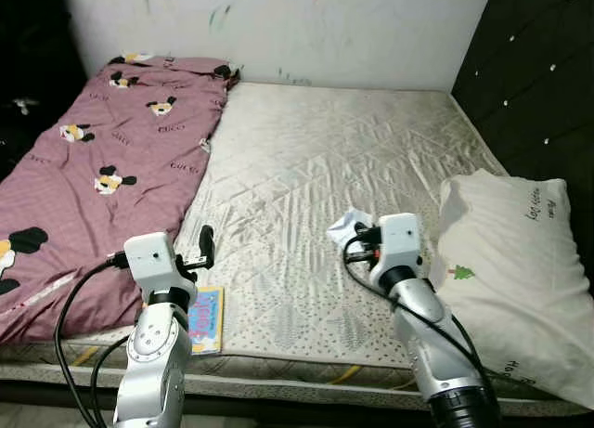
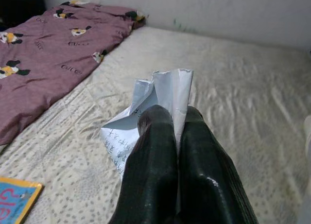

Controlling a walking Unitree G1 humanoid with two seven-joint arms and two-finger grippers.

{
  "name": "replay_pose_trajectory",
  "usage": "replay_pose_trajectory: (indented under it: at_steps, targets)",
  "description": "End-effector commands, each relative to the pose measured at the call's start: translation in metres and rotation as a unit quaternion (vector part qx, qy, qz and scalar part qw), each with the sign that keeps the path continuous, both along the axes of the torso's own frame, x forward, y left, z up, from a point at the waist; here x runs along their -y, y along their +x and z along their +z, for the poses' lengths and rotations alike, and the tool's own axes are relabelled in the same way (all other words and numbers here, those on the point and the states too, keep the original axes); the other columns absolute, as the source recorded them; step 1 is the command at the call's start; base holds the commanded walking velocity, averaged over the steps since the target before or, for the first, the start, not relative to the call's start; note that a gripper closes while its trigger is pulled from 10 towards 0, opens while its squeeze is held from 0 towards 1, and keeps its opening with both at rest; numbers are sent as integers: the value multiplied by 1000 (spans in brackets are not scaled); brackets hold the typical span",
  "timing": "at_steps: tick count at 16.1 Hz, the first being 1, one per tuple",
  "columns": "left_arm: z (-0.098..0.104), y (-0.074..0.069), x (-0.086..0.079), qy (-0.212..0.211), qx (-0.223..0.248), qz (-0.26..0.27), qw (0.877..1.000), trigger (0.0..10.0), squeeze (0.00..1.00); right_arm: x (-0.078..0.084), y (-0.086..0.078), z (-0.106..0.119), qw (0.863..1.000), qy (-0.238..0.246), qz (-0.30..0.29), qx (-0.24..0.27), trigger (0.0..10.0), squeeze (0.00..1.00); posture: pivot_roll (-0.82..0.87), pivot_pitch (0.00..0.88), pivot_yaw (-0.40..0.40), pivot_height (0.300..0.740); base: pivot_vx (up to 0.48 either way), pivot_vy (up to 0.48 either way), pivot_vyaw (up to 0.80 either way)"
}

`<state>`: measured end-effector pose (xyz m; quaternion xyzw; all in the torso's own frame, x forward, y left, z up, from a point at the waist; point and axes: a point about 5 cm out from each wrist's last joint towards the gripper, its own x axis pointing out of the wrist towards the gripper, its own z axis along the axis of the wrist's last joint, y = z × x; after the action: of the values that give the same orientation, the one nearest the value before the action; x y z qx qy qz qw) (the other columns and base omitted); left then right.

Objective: Clean up the room

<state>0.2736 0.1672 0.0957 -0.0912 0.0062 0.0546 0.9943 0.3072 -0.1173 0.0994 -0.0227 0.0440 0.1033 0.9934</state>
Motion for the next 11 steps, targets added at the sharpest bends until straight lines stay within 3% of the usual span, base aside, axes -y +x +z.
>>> replay_pose_trajectory:
  at_steps: [1,4,11]
  targets:
    - [0,1,0,3,0,0,1000,10000,0,3,1,-3,1000,-10,-8,1,10000,0,-7,5,-12,740,0,371,0]
    - [0,2,0,3,0,0,1000,10000,0,8,4,-1,1000,-14,-21,3,10000,0,-12,4,-11,740,0,369,0]
    - [1,4,1,2,2,0,1000,10000,0,3,1,0,1000,1,20,3,10000,0,-13,5,-12,740,0,392,0]
